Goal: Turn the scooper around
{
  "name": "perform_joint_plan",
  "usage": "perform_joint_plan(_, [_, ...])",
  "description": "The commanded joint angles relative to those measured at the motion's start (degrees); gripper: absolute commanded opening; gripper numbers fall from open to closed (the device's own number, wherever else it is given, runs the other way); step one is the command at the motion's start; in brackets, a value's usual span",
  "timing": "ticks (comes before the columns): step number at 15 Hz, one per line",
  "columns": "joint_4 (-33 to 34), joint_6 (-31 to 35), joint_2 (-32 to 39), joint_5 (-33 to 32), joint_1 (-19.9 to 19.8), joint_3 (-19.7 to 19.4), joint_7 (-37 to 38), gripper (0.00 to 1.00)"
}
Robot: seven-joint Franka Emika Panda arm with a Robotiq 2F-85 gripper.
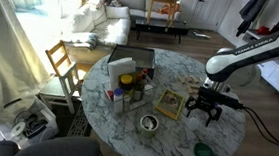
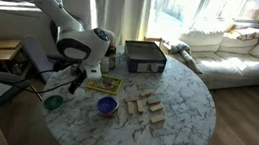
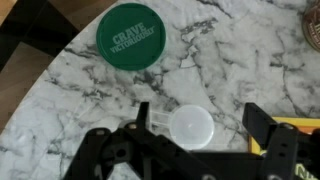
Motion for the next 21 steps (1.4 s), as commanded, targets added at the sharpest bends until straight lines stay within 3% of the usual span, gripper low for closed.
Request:
perform_joint_plan(1, [2.8,0.3,4.5,3.2,-0.9,-0.5,-1.9,0.95])
perform_joint_plan(4, [4.0,-0.1,6.5,4.0,-1.4,-0.7,-2.1,0.88])
perform_joint_plan(7, [5.0,-0.4,8.0,4.9,-1.8,-0.7,-2.7,0.56])
perform_joint_plan(11, [5.9,-1.1,8.8,5.6,-2.0,-0.7,-2.2,0.26])
perform_joint_plan(16, [3.3,3.4,4.8,1.9,1.7,-2.0,5.9,0.25])
perform_joint_plan(21, [-0.9,16.1,1.1,-10.5,8.1,-3.9,18.7,0.25])
